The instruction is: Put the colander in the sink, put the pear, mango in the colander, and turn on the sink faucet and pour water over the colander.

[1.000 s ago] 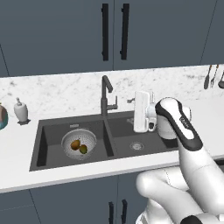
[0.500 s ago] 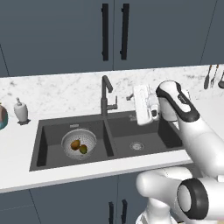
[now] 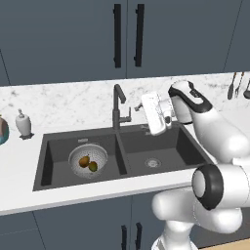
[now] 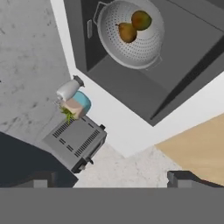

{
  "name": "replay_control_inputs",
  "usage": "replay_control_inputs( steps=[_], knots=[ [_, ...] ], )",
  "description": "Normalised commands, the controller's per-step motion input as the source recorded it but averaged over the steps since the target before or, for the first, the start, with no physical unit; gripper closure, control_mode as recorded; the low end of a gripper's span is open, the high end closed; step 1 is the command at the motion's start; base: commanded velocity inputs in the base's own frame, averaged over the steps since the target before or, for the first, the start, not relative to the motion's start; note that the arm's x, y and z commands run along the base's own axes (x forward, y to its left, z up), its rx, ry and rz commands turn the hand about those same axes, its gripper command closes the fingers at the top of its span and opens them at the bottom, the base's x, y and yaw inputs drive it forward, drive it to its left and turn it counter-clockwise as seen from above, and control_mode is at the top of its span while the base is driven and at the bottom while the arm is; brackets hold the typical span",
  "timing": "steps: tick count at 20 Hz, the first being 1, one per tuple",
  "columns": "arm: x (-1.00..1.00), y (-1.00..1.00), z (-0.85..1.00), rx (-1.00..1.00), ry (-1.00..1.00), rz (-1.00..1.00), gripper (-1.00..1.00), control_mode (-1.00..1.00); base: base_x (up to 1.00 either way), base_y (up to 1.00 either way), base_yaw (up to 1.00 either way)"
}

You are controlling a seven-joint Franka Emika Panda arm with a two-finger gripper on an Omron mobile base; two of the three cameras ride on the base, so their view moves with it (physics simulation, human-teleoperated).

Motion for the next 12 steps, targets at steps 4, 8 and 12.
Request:
replay_control_inputs(
  steps=[4, 8, 12],
  knots=[
    [0.01, 0.14, -0.06, 0.09, 0.0, 0.07, -1.0, -1.0, 0.0, 0.0, 0.0],
    [-0.01, 0.22, -0.05, 0.05, -0.05, 0.04, -1.0, -1.0, 0.0, 0.0, 0.0],
    [-0.01, 0.25, -0.03, 0.0, -0.09, 0.02, -1.0, -1.0, 0.0, 0.0, 0.0]
  ],
)
